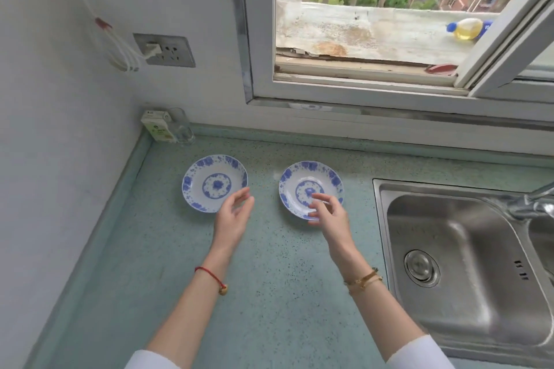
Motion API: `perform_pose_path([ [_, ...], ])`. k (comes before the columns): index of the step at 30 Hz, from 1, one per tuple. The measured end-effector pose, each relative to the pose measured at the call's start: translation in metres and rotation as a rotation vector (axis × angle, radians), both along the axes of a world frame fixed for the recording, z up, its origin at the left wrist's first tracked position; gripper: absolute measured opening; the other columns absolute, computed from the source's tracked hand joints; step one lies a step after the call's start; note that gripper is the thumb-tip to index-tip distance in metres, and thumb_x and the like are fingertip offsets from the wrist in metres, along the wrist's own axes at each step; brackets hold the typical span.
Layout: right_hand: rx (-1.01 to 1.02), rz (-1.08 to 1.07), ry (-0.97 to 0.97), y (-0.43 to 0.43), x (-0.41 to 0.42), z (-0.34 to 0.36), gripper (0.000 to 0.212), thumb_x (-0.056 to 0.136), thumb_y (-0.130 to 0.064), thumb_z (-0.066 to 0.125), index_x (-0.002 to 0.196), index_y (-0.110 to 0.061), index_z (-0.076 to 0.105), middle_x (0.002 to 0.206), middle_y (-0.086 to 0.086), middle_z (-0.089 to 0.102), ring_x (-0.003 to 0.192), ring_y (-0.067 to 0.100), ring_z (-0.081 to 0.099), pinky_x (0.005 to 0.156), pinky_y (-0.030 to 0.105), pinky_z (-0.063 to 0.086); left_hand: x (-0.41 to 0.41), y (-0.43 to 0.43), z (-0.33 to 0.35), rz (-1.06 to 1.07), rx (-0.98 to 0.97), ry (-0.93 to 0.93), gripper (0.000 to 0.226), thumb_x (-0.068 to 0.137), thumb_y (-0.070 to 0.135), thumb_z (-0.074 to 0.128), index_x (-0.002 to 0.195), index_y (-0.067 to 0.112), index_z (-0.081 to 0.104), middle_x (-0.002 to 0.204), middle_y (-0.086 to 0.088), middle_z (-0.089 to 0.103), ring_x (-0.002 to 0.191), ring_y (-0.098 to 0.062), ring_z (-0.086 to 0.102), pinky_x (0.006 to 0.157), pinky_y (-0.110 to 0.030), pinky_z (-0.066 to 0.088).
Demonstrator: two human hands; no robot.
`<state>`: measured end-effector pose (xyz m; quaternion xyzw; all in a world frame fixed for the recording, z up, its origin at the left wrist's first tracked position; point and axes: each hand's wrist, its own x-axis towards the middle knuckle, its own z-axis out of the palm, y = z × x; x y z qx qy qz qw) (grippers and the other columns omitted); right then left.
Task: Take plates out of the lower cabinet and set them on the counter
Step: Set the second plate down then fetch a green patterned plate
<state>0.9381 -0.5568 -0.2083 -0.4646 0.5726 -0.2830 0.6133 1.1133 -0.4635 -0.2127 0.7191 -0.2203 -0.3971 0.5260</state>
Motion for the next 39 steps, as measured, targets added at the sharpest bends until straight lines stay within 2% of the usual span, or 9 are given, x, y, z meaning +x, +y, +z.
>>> perform_pose_path([
  [4, 0.029, 0.202, -0.130, 0.035, 0.017, 0.030, 0.025, 0.096, -0.016, 0.055, 0.120, -0.013, 0.061, 0.106, 0.007, 0.066, 0.084, 0.013, 0.061, 0.071, 0.023, 0.055, -0.007, 0.061, 0.045, 0.150, -0.084, 0.032, 0.030, 0.098, 0.020, 0.056, 0.128, 0.022, 0.060, 0.129, 0.004, 0.064, 0.121, -0.013, 0.060, 0.105, -0.037, 0.049],
  [9, 0.038, 0.464, -0.250, 0.078, 0.014, 0.064, 0.027, 0.098, -0.014, 0.054, 0.124, -0.007, 0.060, 0.109, 0.012, 0.065, 0.092, 0.021, 0.060, 0.083, 0.035, 0.052, -0.043, 0.138, 0.083, 0.403, -0.179, 0.001, 0.030, 0.100, 0.013, 0.052, 0.129, 0.014, 0.060, 0.129, -0.005, 0.065, 0.120, -0.022, 0.062, 0.105, -0.042, 0.048],
  [11, 0.029, 0.554, -0.270, 0.092, 0.005, 0.074, 0.027, 0.097, -0.012, 0.054, 0.123, -0.007, 0.061, 0.108, 0.011, 0.065, 0.092, 0.020, 0.060, 0.082, 0.033, 0.052, -0.067, 0.168, 0.092, 0.514, -0.220, -0.013, 0.030, 0.101, 0.014, 0.051, 0.129, 0.016, 0.060, 0.129, -0.004, 0.066, 0.120, -0.021, 0.062, 0.104, -0.041, 0.048],
  [14, 0.007, 0.716, -0.267, 0.116, -0.012, 0.082, 0.027, 0.097, -0.011, 0.052, 0.122, -0.008, 0.062, 0.108, 0.009, 0.067, 0.091, 0.019, 0.061, 0.079, 0.028, 0.052, -0.116, 0.213, 0.099, 0.689, -0.282, -0.043, 0.027, 0.100, 0.015, 0.052, 0.124, 0.022, 0.063, 0.125, 0.000, 0.068, 0.120, -0.020, 0.062, 0.104, -0.038, 0.047],
  [22, -0.003, 1.216, -0.260, 0.217, -0.053, 0.089, 0.026, 0.098, -0.017, 0.052, 0.121, -0.015, 0.063, 0.116, 0.007, 0.068, 0.103, 0.020, 0.065, 0.087, 0.029, 0.053, -0.265, 0.333, 0.106, 1.199, -0.292, -0.136, 0.033, 0.100, 0.015, 0.051, 0.132, 0.013, 0.059, 0.132, -0.004, 0.065, 0.124, -0.018, 0.060, 0.106, -0.038, 0.048],
  [28, 0.080, 1.565, -0.286, 0.332, -0.090, 0.094, 0.019, 0.095, -0.012, 0.055, 0.110, -0.016, 0.066, 0.100, 0.002, 0.068, 0.090, 0.015, 0.063, 0.082, 0.027, 0.052, -0.381, 0.419, 0.105, 1.556, -0.266, -0.223, 0.031, 0.101, 0.019, 0.052, 0.130, 0.022, 0.061, 0.130, 0.005, 0.066, 0.122, -0.010, 0.061, 0.104, -0.034, 0.049],
  [31, 0.111, 1.742, -0.286, 0.392, -0.121, 0.091, 0.016, 0.095, -0.014, 0.055, 0.105, -0.019, 0.067, 0.096, -0.001, 0.067, 0.087, 0.013, 0.063, 0.077, 0.021, 0.052, -0.443, 0.454, 0.104, 1.747, -0.260, -0.264, 0.031, 0.100, 0.020, 0.054, 0.130, 0.023, 0.062, 0.128, 0.007, 0.068, 0.121, -0.009, 0.062, 0.102, -0.033, 0.049],
  [34, 0.121, 1.935, -0.264, 0.453, -0.166, 0.089, 0.019, 0.096, -0.017, 0.054, 0.109, -0.016, 0.067, 0.099, -0.002, 0.069, 0.089, 0.013, 0.064, 0.075, 0.020, 0.051, -0.515, 0.488, 0.104, 1.945, -0.266, -0.305, 0.031, 0.099, 0.020, 0.055, 0.129, 0.023, 0.063, 0.127, 0.007, 0.068, 0.120, -0.009, 0.062, 0.102, -0.033, 0.049],
  [39, 0.160, 2.118, -0.242, 0.533, -0.236, 0.085, 0.022, 0.097, -0.017, 0.052, 0.113, -0.014, 0.067, 0.097, -0.005, 0.070, 0.090, 0.013, 0.065, 0.077, 0.021, 0.051, -0.609, 0.528, 0.108, 2.177, -0.256, -0.321, 0.026, 0.096, 0.019, 0.058, 0.120, 0.026, 0.066, 0.125, 0.004, 0.069, 0.122, -0.012, 0.062, 0.104, -0.035, 0.048],
])
